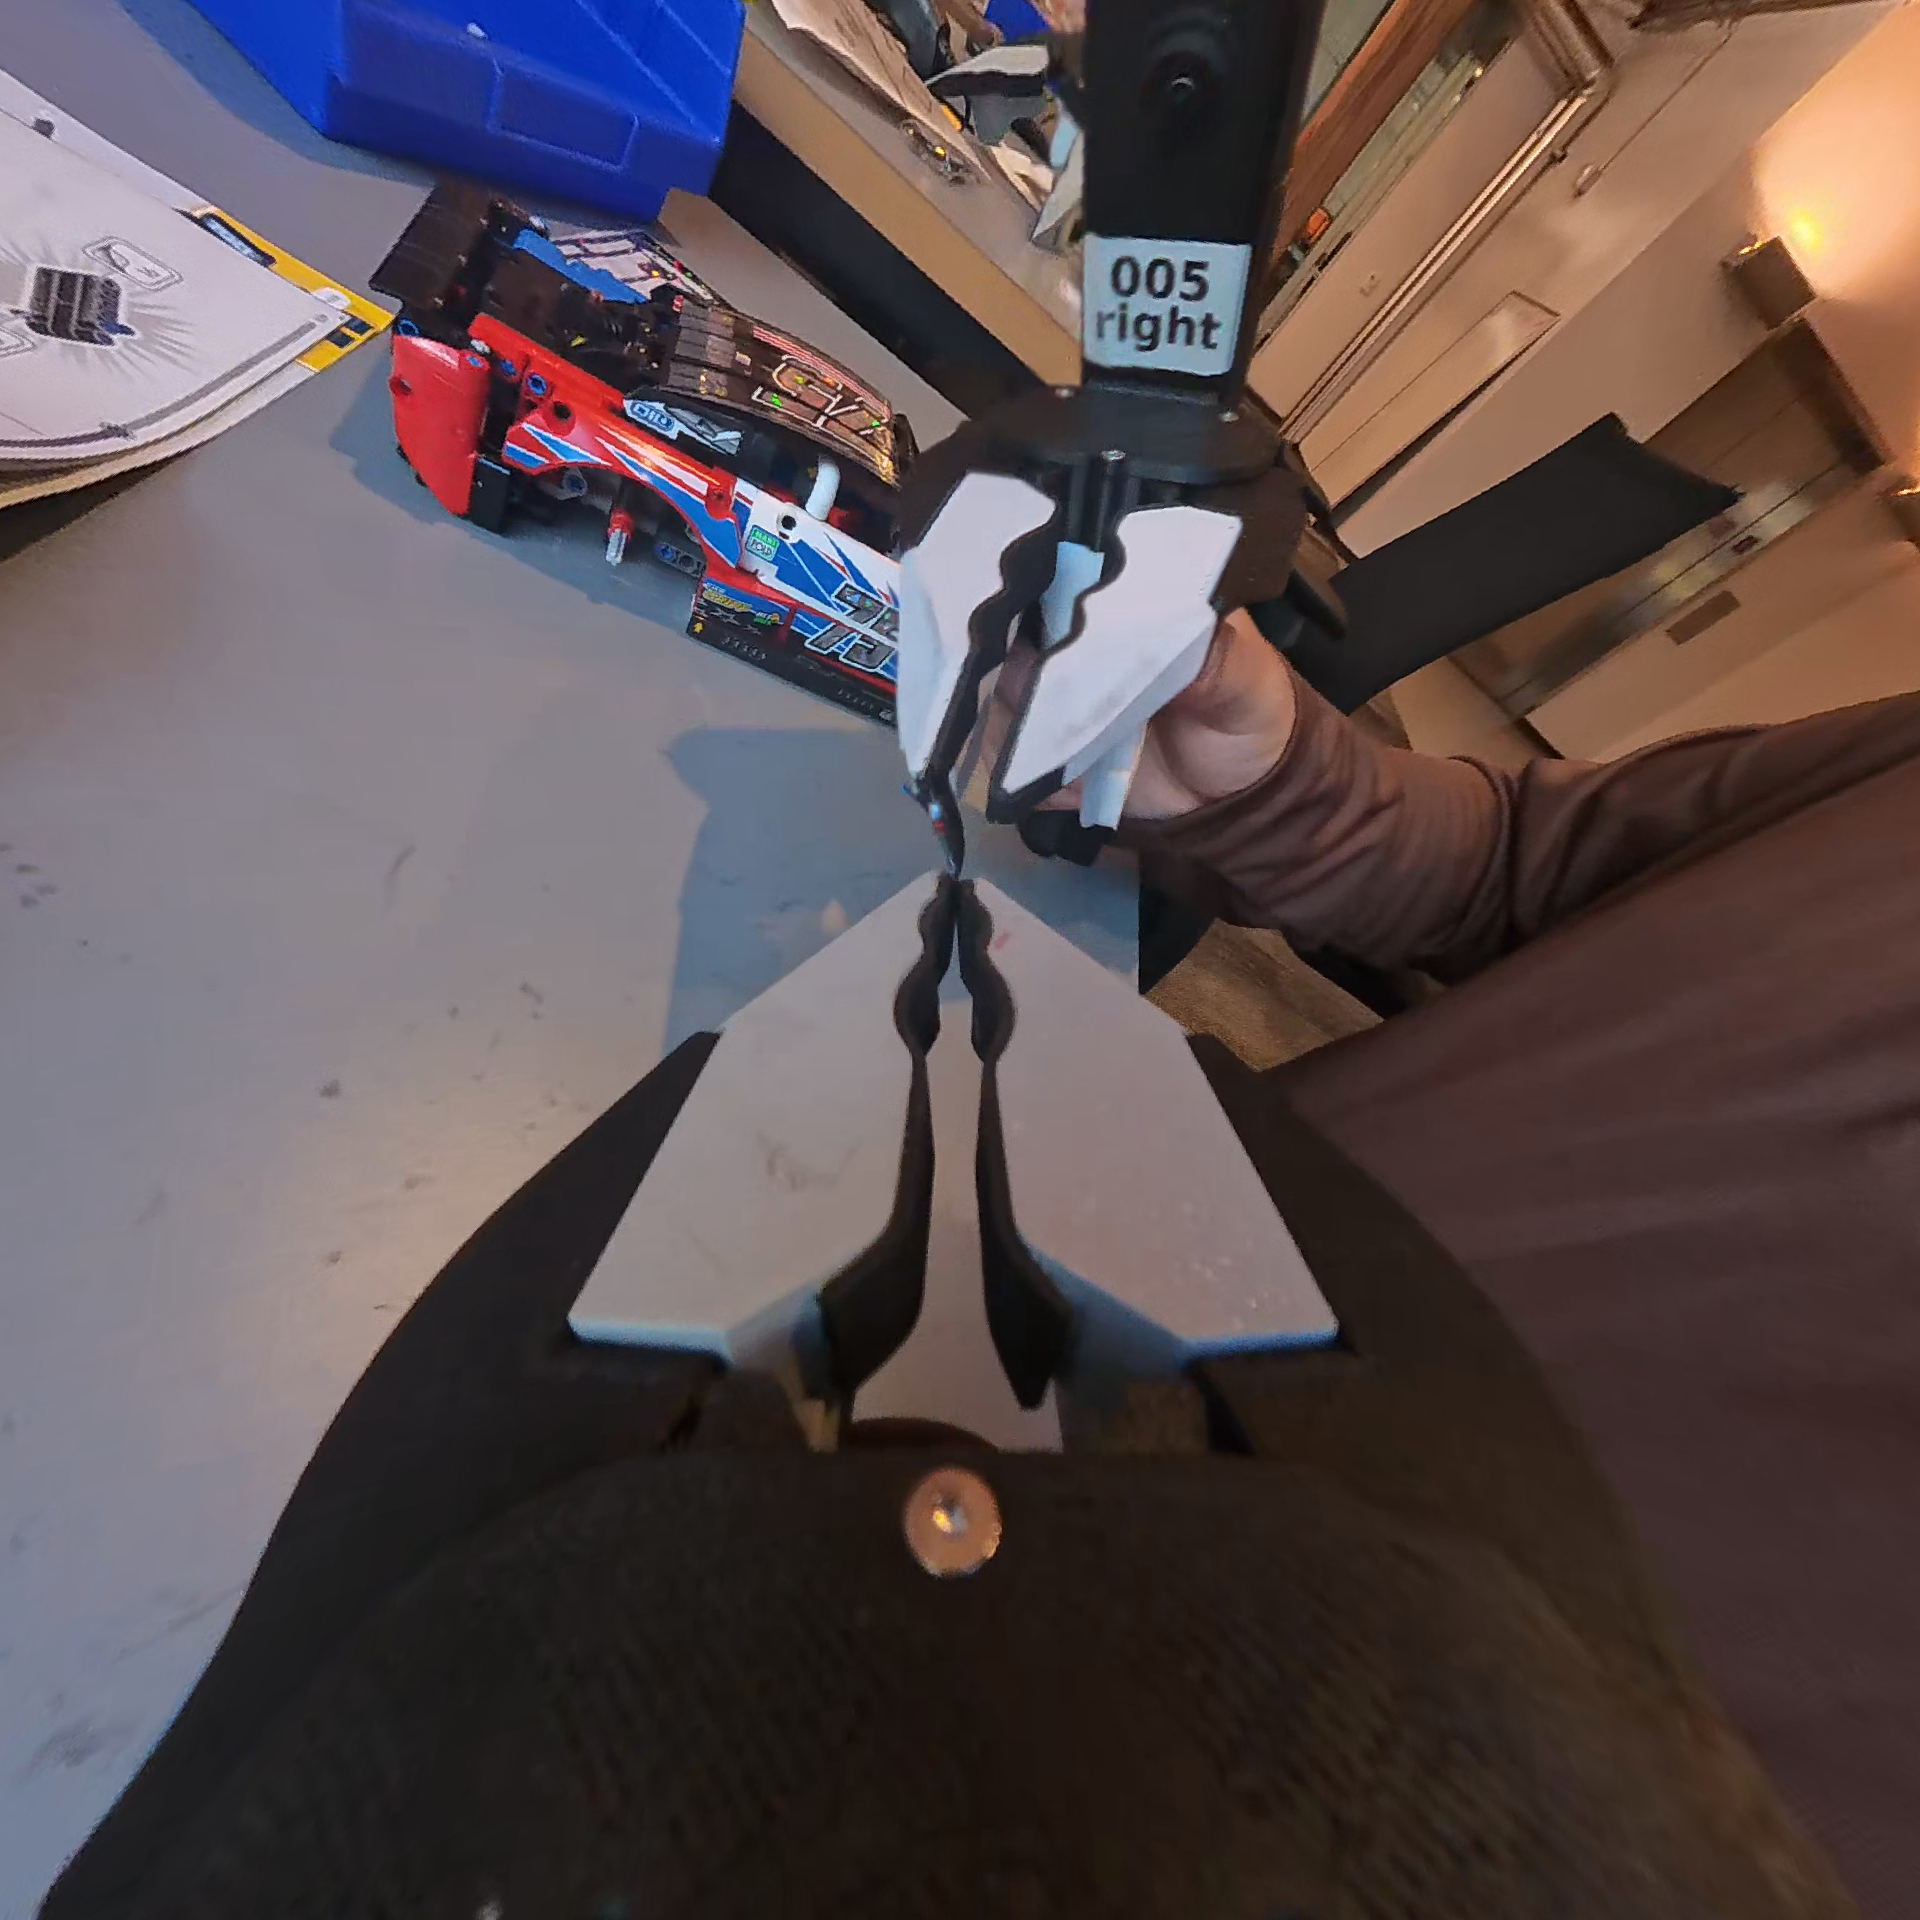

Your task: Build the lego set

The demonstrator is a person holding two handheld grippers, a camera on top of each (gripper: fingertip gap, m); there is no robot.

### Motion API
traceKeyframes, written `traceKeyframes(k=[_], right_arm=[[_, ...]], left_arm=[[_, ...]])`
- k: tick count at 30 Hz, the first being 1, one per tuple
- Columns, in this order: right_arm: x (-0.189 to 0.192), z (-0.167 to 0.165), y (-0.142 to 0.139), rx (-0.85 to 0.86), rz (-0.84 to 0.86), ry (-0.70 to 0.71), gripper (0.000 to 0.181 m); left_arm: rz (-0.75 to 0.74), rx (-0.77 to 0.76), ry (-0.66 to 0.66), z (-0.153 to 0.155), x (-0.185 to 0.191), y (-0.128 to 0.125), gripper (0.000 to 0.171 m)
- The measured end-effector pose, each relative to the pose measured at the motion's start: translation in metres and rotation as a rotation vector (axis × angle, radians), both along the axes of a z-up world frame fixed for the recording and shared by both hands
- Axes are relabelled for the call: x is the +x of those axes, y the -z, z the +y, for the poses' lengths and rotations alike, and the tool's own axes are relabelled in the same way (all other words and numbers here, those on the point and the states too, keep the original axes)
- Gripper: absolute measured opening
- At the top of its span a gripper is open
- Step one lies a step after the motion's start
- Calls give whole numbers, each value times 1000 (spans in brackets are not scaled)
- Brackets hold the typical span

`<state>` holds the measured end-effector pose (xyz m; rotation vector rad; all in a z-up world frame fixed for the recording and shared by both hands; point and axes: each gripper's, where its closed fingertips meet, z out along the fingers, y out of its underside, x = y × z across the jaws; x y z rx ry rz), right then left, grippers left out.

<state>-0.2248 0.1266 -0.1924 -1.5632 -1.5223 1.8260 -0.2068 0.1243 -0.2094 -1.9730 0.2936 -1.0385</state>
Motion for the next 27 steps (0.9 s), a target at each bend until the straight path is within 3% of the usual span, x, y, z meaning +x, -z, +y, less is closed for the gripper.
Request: traceKeyframes(k=[3,7,16,22,27], right_arm=[[-2,16,-11,-5,37,95,26],[5,19,-19,-116,37,31,18],[7,-6,-3,-40,-27,-73,1],[6,-5,-1,10,-41,-50,0],[1,0,-3,2,-29,-2,0]], left_arm=[[32,-5,24,-4,4,3,0],[65,14,15,-4,7,3,0],[78,22,31,-7,10,0,0],[49,15,18,-8,8,0,0],[31,61,23,-17,2,-6,39]])
